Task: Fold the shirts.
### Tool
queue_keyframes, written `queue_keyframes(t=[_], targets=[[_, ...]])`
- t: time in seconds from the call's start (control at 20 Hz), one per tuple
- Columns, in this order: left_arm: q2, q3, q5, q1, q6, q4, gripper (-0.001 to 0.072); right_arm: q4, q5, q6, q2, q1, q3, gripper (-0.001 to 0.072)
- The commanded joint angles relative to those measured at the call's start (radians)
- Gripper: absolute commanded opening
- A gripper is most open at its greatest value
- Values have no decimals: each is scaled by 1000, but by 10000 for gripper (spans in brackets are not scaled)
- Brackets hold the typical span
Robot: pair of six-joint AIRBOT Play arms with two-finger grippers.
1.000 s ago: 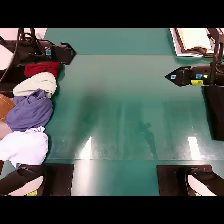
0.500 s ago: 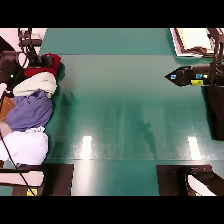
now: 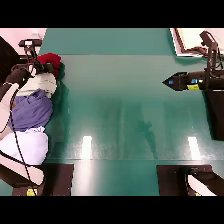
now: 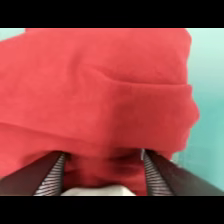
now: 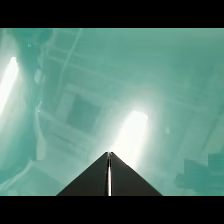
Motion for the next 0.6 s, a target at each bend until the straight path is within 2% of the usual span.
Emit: queue_keyframes(t=[0.0,0.05,0.25,0.4,0.55], targets=[[-33,16,32,3,0,1,314,2,-2,1,0,1,-9,18],[-32,26,19,3,0,1,23,2,-5,1,0,1,-9,17],[33,153,-138,3,0,-2,28,3,-81,6,27,1,-1,18],[186,256,-171,-6,11,-7,27,-6,-116,8,41,0,114,18],[398,312,-255,-51,142,-14,27,-30,-144,7,30,-1,271,18]])
